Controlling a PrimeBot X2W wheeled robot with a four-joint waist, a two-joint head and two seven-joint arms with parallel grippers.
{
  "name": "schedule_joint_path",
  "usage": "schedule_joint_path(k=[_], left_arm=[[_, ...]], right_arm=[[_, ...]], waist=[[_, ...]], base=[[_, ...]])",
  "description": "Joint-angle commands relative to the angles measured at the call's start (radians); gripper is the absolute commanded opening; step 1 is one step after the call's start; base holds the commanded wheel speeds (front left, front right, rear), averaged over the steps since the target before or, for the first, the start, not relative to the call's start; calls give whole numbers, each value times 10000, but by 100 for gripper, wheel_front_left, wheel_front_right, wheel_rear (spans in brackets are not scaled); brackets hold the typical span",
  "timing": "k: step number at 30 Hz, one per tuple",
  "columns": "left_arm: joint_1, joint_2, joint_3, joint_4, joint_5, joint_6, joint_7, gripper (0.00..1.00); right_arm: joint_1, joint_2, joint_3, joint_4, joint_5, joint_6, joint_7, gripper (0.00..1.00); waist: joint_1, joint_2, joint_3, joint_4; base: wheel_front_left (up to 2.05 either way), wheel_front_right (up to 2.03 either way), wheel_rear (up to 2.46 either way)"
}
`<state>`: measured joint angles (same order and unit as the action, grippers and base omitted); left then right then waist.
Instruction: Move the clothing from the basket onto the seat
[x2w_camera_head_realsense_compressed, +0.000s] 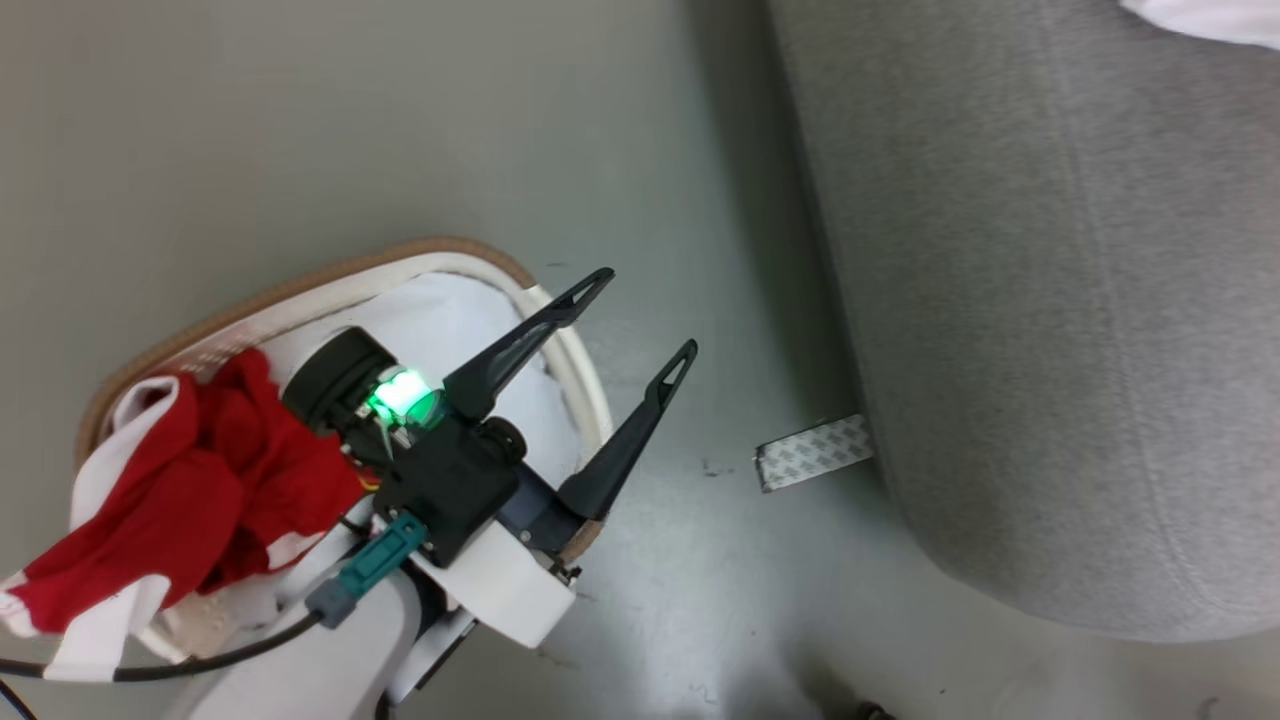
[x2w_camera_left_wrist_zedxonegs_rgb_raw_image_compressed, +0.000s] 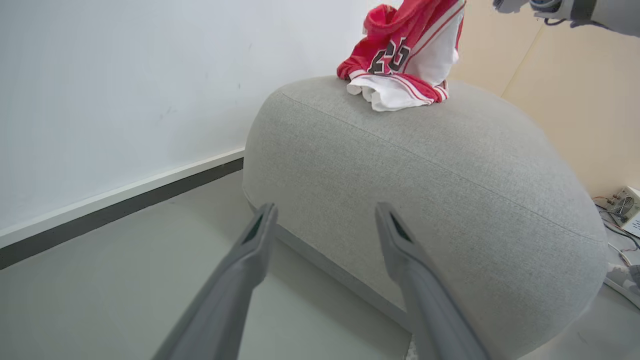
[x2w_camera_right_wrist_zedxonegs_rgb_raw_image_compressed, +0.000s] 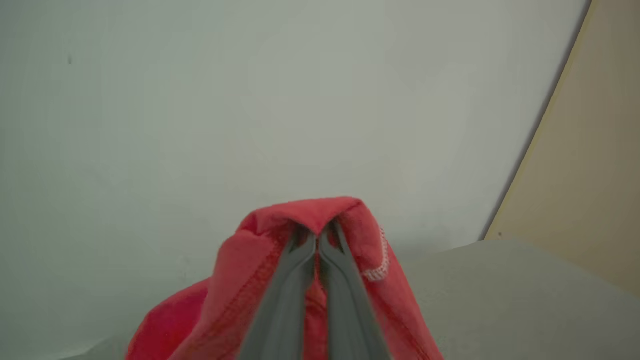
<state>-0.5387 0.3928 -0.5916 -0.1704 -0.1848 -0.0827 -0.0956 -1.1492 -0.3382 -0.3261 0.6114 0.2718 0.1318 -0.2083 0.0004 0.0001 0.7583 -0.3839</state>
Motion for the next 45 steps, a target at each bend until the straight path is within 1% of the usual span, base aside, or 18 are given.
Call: schedule_joint_path(k=[1,2,3,4,5,8,10,15,19,22,24,27,30,36,41,45], left_arm=[[-64,-7,19,34,45,8,-78,100],[-7,-23,48,131,4,58,-172,100],[65,-27,77,210,-25,111,-224,100],[153,-20,116,306,-47,178,-292,100],[232,-40,145,396,-110,224,-334,100],[467,-73,257,647,-261,408,-526,100],[641,-82,329,832,-369,520,-669,100],[1220,-51,620,1339,-643,840,-1081,100],[1793,-226,922,1784,-1024,1096,-1474,100],[2338,-377,1304,2098,-1270,1342,-1625,100],[2760,-536,1547,2240,-1396,1457,-1686,100],[3355,-805,2104,2076,-1403,1601,-1690,100],[4110,-1146,2705,1978,-1266,1617,-1685,100],[5403,-1914,3904,1899,-910,1386,-1688,100],[6305,-2521,4737,1912,-634,1137,-1689,100],[6800,-2794,5250,2015,-384,830,-1690,100]], right_arm=[[55,94,-35,126,-145,-21,-64,0],[206,257,-110,465,-308,-21,-128,0],[362,397,-141,714,-452,-23,-203,26],[527,546,-187,950,-582,-23,-288,45],[683,638,-256,1099,-714,-23,-367,99],[1259,1114,-227,1248,-1008,-23,-505,100],[1715,1327,-165,977,-1131,-23,-551,100],[3451,1847,150,-821,-1250,-21,-546,100],[5080,2121,561,-2532,-1557,-21,-538,100],[6316,2293,1008,-3587,-1938,-23,-540,100],[7015,2408,1253,-4080,-2091,-21,-539,100],[7927,2557,1583,-4590,-2256,-23,-541,100],[8760,2659,1831,-5020,-2223,-21,-542,100],[10261,2818,2385,-5532,-2530,-23,-541,100],[11201,2883,2867,-5296,-2639,-23,-541,100],[11636,2888,3159,-5057,-2422,-23,-541,100]], waist=[[-4,-1,153,218],[-4,-1,114,249],[-4,-1,67,263],[-4,-1,-7,272],[-4,-1,-79,273],[-4,-1,-395,267],[-4,-1,-668,268],[-4,-1,-1598,369],[-4,-1,-2540,641],[-4,-1,-3315,856],[-4,-1,-3845,1029],[-4,-1,-4560,1324],[-4,-1,-5247,1711],[-4,-1,-6366,2407],[-4,-1,-7030,2938],[-4,-1,-7283,3263]], base=[[0,0,0],[0,0,0],[0,0,0],[0,0,0],[0,0,0],[0,0,0],[0,0,0],[0,0,0],[0,0,0],[0,0,0],[0,0,0],[0,0,0],[0,0,0],[0,0,0],[0,0,0],[0,0,0]])
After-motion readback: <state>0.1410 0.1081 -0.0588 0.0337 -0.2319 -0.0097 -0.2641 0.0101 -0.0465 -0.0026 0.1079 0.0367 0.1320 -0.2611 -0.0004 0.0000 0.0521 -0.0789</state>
